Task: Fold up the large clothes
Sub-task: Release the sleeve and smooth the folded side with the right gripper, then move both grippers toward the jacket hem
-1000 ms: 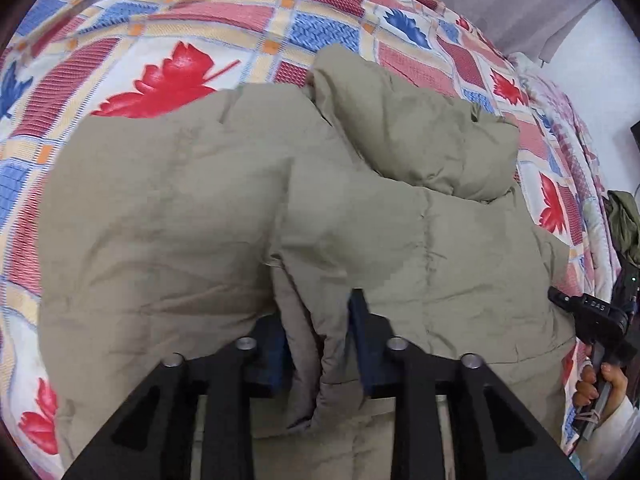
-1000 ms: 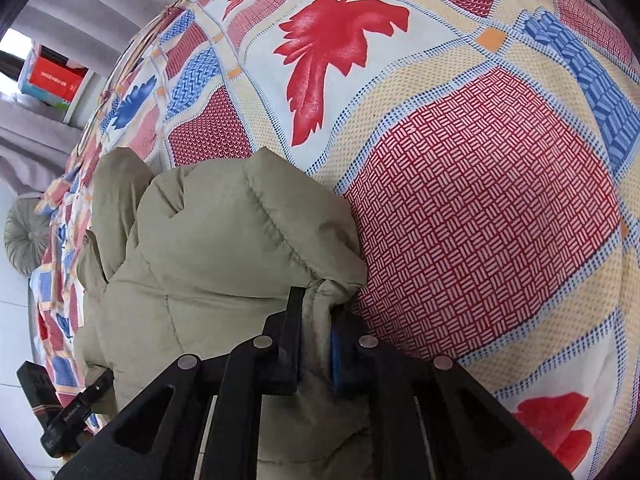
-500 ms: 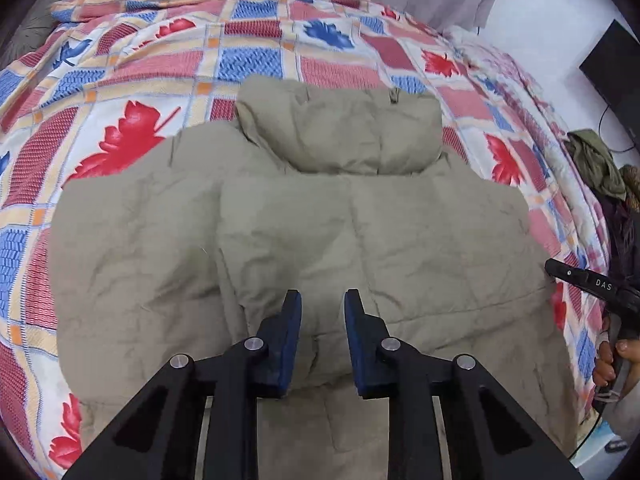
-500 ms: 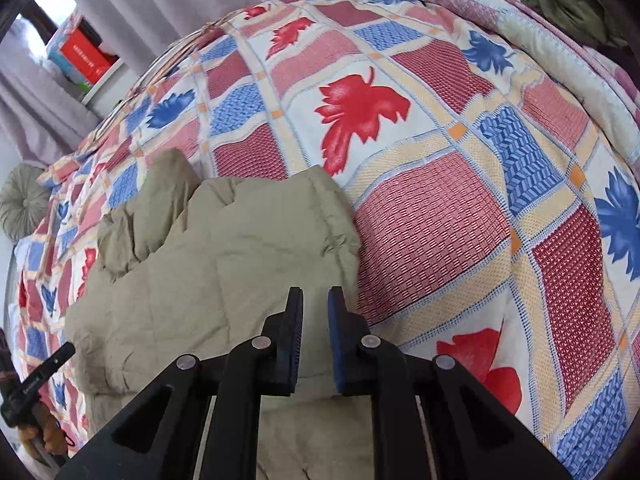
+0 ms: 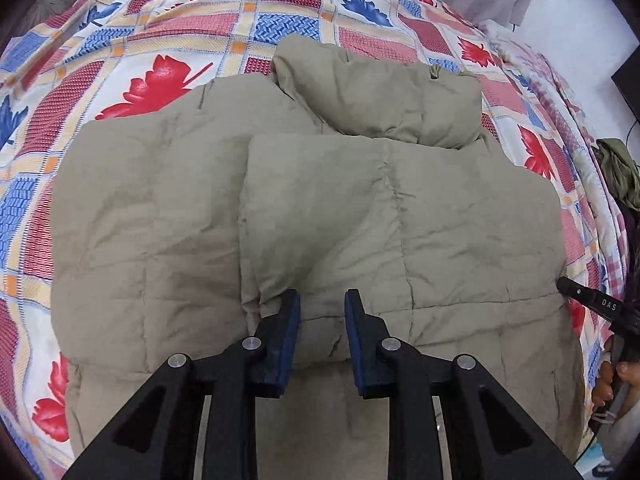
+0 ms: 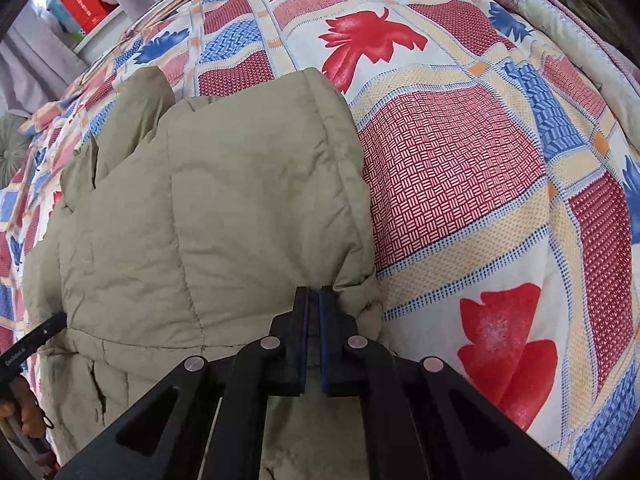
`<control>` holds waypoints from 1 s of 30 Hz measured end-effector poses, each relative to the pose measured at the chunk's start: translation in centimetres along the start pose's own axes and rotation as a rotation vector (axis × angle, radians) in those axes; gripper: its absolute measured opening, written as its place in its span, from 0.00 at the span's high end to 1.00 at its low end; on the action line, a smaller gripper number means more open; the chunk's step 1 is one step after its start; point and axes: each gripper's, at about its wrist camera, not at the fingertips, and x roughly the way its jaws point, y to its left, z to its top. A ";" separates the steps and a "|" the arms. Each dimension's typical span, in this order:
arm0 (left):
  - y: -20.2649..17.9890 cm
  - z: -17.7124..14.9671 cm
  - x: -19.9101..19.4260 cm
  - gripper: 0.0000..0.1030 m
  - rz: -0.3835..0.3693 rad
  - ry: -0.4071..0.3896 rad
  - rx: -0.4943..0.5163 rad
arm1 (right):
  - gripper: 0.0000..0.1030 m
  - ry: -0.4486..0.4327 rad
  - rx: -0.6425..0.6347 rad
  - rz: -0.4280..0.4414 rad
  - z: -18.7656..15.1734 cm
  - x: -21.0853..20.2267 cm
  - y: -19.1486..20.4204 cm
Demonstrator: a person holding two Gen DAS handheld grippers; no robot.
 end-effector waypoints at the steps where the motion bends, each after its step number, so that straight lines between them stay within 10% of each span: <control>1: 0.2 -0.1 -0.3 0.76 0.002 0.008 0.000 | 0.97 0.001 0.003 0.005 -0.1 -0.5 -0.1; 17: 2.4 -7.2 -5.6 0.75 0.116 0.092 -0.005 | 0.92 0.084 0.069 0.073 -6.0 -5.2 0.6; 20: 2.6 -8.5 -6.8 0.16 0.138 0.087 -0.018 | 0.92 0.104 0.074 0.077 -7.0 -5.7 1.0; 28: 3.1 -10.8 -10.1 0.14 0.163 0.082 -0.041 | 0.92 0.145 0.093 0.081 -9.7 -7.8 1.8; 30: 3.1 -11.2 -10.7 0.00 0.180 0.088 -0.036 | 0.92 0.155 0.101 0.087 -10.1 -8.3 2.1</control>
